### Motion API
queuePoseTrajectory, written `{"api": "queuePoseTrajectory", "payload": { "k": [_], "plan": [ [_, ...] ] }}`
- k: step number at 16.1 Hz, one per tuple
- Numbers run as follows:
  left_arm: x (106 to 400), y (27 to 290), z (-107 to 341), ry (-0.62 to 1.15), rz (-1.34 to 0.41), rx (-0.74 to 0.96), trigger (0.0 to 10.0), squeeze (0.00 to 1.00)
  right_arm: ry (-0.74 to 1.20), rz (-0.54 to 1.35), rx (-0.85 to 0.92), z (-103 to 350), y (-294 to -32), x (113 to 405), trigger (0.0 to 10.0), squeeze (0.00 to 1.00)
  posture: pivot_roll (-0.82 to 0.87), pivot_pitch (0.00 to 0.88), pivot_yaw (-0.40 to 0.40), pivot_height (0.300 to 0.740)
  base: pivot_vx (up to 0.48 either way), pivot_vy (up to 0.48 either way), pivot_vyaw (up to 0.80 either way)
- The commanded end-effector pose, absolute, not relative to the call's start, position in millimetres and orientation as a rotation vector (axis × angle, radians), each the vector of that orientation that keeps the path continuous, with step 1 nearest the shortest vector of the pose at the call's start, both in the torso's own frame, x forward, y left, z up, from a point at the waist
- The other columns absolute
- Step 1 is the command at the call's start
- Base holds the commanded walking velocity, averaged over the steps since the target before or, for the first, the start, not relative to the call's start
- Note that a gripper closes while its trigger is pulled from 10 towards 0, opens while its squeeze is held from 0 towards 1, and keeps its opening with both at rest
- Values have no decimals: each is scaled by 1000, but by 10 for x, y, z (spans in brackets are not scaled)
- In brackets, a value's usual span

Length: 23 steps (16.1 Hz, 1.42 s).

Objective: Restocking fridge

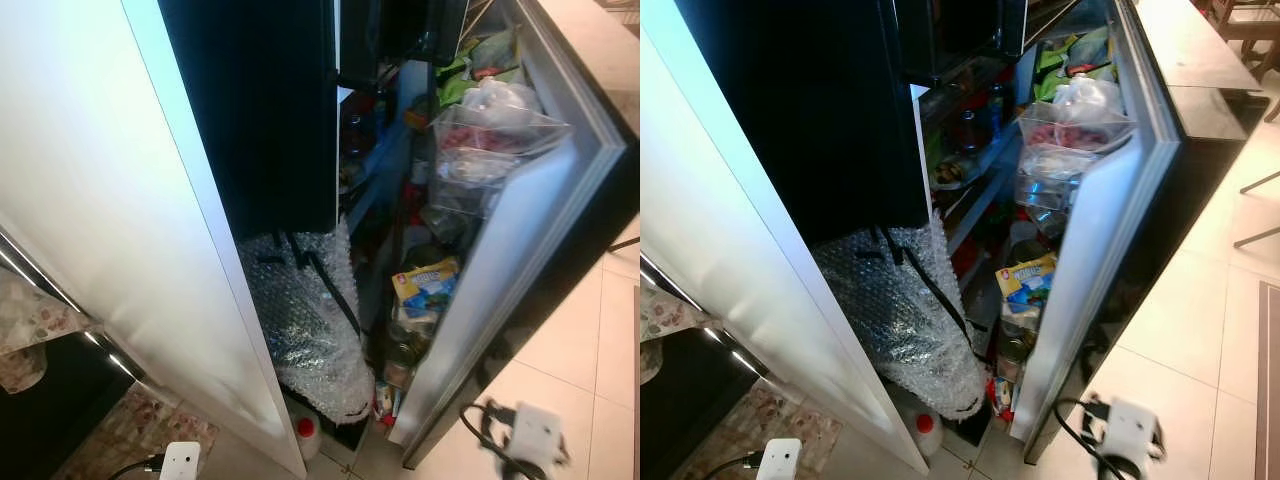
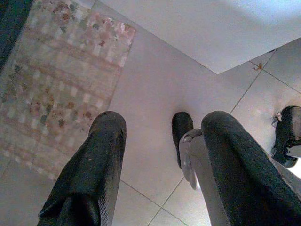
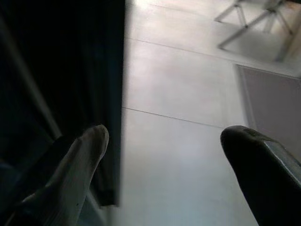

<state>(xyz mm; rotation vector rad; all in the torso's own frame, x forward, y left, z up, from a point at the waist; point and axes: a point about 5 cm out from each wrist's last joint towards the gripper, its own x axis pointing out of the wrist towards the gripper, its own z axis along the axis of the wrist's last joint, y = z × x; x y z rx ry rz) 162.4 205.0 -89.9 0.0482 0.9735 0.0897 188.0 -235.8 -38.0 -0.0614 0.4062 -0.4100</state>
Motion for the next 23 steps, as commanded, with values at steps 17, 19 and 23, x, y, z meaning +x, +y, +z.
{"api": "queuePoseTrajectory", "payload": {
  "k": [17, 19, 23],
  "plan": [
    [1605, 2096, -898, 972, 106, 69, 10000, 0, 310, 218, 116, -35, -1724, 2650, 10000, 0, -14, 23, 46, 740, 0, 0, 0],
    [1610, 2101, -895, 969, 109, 68, 10000, 0, 301, 321, 110, 55, -1633, 2774, 10000, 0, -13, 25, 48, 740, 0, 0, 0],
    [1611, 2093, -895, 968, 106, 71, 10000, 0, 295, 356, 134, 55, -1601, 2764, 10000, 0, -13, 26, 49, 740, 0, 0, 0]
  ]
}}
